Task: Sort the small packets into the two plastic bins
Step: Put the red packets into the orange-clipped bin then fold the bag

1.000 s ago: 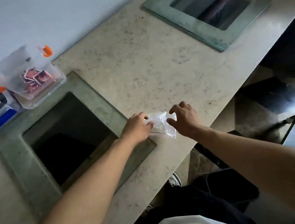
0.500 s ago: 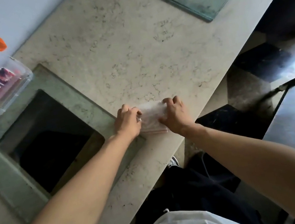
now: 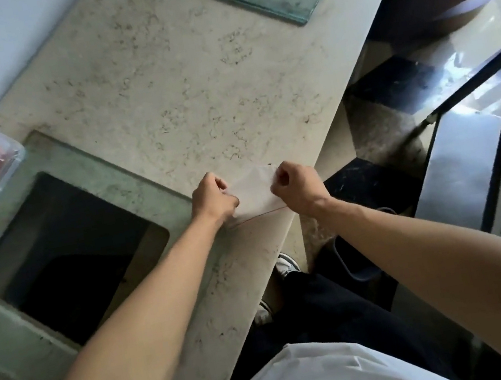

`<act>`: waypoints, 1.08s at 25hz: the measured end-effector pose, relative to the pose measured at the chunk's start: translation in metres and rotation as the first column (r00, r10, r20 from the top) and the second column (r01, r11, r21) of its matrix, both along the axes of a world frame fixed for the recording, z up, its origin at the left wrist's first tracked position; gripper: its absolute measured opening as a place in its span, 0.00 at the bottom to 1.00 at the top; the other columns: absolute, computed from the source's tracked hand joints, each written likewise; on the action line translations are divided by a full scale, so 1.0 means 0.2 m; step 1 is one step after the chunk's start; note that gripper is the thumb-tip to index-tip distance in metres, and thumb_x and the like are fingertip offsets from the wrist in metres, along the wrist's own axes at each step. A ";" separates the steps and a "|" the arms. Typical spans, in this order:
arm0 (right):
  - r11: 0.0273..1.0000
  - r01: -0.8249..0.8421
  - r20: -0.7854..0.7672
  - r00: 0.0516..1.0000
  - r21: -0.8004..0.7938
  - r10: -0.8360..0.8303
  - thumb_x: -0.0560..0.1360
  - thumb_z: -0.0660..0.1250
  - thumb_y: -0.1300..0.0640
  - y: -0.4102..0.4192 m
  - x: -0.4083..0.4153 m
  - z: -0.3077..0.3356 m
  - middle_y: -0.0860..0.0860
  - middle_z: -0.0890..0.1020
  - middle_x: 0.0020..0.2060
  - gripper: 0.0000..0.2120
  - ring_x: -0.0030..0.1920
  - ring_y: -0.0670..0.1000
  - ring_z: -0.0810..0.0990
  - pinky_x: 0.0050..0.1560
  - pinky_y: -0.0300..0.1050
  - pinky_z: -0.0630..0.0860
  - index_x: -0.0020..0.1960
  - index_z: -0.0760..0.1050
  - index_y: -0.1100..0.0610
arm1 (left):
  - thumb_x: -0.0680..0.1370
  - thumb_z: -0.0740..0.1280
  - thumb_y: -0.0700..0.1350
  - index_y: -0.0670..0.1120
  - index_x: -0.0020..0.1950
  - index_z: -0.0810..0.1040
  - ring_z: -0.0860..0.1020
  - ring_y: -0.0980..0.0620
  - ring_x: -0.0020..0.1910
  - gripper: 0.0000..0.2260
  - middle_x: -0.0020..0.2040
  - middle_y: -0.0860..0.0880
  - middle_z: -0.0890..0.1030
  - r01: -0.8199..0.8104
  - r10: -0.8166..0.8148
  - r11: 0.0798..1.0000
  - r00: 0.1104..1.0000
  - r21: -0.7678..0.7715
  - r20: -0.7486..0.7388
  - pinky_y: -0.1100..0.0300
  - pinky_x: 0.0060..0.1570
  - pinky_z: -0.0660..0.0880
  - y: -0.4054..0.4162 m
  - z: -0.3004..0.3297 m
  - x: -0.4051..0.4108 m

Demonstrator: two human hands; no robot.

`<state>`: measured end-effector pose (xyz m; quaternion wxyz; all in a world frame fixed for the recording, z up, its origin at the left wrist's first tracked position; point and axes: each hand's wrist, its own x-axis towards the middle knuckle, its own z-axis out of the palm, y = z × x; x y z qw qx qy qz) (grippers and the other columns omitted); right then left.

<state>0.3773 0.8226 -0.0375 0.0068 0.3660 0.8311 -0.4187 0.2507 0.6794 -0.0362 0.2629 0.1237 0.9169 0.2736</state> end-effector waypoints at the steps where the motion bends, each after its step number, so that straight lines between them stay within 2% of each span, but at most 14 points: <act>1: 0.998 0.062 -0.011 0.998 -0.009 -0.062 0.72 0.68 0.59 -0.01 0.07 0.02 0.46 0.80 0.34 0.04 0.35 0.48 0.78 0.31 0.35 0.72 0.40 0.76 0.52 | 0.65 0.72 0.37 0.47 0.45 0.73 0.75 0.48 0.37 0.12 0.37 0.51 0.77 -0.025 0.018 0.997 0.996 0.080 0.090 0.63 0.33 0.71 0.01 0.03 0.04; 3: 0.987 0.157 -0.024 0.987 -0.020 -0.158 0.73 0.70 0.56 -0.02 0.22 0.05 0.43 0.80 0.34 0.05 0.35 0.43 0.77 0.31 0.30 0.68 0.40 0.76 0.50 | 0.63 0.74 0.36 0.43 0.46 0.77 0.80 0.47 0.37 0.14 0.37 0.48 0.79 -0.082 0.004 0.965 0.954 0.248 0.300 0.57 0.43 0.81 0.03 0.08 0.14; 4: 0.978 0.206 -0.021 0.978 -0.017 -0.206 0.73 0.71 0.55 -0.01 0.31 0.06 0.42 0.80 0.34 0.05 0.34 0.41 0.76 0.32 0.29 0.67 0.40 0.76 0.49 | 0.63 0.74 0.35 0.41 0.46 0.78 0.82 0.45 0.37 0.13 0.38 0.45 0.80 -0.079 -0.044 0.948 0.928 0.309 0.371 0.51 0.45 0.83 0.04 0.09 0.19; 6: 0.948 0.316 -0.004 0.949 -0.028 -0.316 0.73 0.72 0.52 0.01 0.50 0.06 0.43 0.81 0.34 0.04 0.35 0.40 0.77 0.33 0.30 0.67 0.41 0.79 0.51 | 0.68 0.75 0.33 0.40 0.42 0.79 0.83 0.43 0.36 0.08 0.39 0.40 0.83 0.003 -0.158 0.934 0.900 0.356 0.406 0.48 0.43 0.84 0.11 0.11 0.29; 10: 0.853 0.518 -0.004 0.855 -0.071 -0.519 0.73 0.72 0.48 0.09 0.88 0.04 0.43 0.84 0.35 0.07 0.38 0.40 0.81 0.36 0.33 0.72 0.41 0.81 0.51 | 0.71 0.74 0.33 0.39 0.44 0.82 0.83 0.45 0.40 0.04 0.42 0.40 0.83 0.183 -0.298 0.932 0.878 0.312 0.375 0.47 0.49 0.83 0.33 0.11 0.56; 13: 0.767 0.634 0.024 0.772 -0.098 -0.635 0.73 0.71 0.50 0.18 1.13 -0.04 0.44 0.85 0.37 0.06 0.41 0.44 0.83 0.43 0.42 0.78 0.40 0.81 0.51 | 0.73 0.71 0.32 0.37 0.46 0.81 0.81 0.44 0.41 0.04 0.42 0.40 0.81 0.283 -0.372 0.926 0.805 0.251 0.463 0.42 0.51 0.82 0.52 0.08 0.78; 15: 0.701 0.702 0.075 0.711 -0.123 -0.699 0.73 0.69 0.51 0.24 1.28 -0.13 0.45 0.84 0.38 0.05 0.43 0.47 0.83 0.45 0.44 0.78 0.41 0.80 0.51 | 0.73 0.70 0.29 0.39 0.44 0.80 0.81 0.43 0.42 0.06 0.43 0.40 0.80 0.303 -0.376 0.927 0.750 0.223 0.544 0.39 0.52 0.81 0.64 0.03 0.92; 18: 0.606 0.764 0.159 0.642 -0.223 -0.750 0.73 0.68 0.53 0.32 1.41 -0.34 0.45 0.84 0.40 0.02 0.45 0.49 0.83 0.48 0.47 0.79 0.44 0.79 0.50 | 0.73 0.69 0.29 0.40 0.44 0.80 0.80 0.43 0.42 0.07 0.44 0.39 0.80 0.310 -0.343 0.937 0.742 0.159 0.576 0.41 0.52 0.81 0.80 -0.13 1.06; 20: 0.528 0.801 0.205 0.588 -0.281 -0.783 0.72 0.68 0.56 0.34 1.47 -0.49 0.47 0.85 0.42 0.03 0.46 0.51 0.84 0.54 0.53 0.80 0.45 0.80 0.51 | 0.74 0.69 0.29 0.40 0.45 0.80 0.79 0.47 0.36 0.07 0.41 0.41 0.80 0.286 -0.301 0.950 0.732 0.126 0.611 0.48 0.46 0.80 0.86 -0.29 1.14; 23: 0.384 0.866 0.288 0.475 -0.320 -0.832 0.69 0.67 0.55 0.37 1.58 -0.79 0.51 0.86 0.42 0.05 0.47 0.56 0.84 0.54 0.59 0.80 0.44 0.80 0.51 | 0.74 0.68 0.28 0.39 0.48 0.79 0.75 0.57 0.24 0.08 0.35 0.45 0.78 0.276 -0.232 0.960 0.694 0.047 0.682 0.64 0.28 0.75 0.96 -0.62 1.23; 25: 0.316 0.893 0.337 0.419 -0.321 -0.843 0.68 0.67 0.54 0.41 1.63 -1.03 0.52 0.86 0.41 0.05 0.46 0.57 0.85 0.52 0.60 0.81 0.43 0.80 0.51 | 0.73 0.68 0.27 0.39 0.46 0.78 0.72 0.58 0.21 0.08 0.34 0.45 0.76 0.273 -0.194 0.962 0.666 0.006 0.721 0.67 0.23 0.69 1.03 -0.88 1.27; 27: 0.279 0.912 0.360 0.379 -0.301 -0.852 0.68 0.67 0.55 0.47 1.67 -1.28 0.53 0.86 0.40 0.03 0.45 0.58 0.85 0.51 0.60 0.81 0.41 0.80 0.51 | 0.72 0.68 0.26 0.40 0.43 0.77 0.72 0.57 0.21 0.10 0.35 0.45 0.76 0.276 -0.180 0.961 0.649 -0.008 0.739 0.66 0.22 0.69 1.09 -1.17 1.31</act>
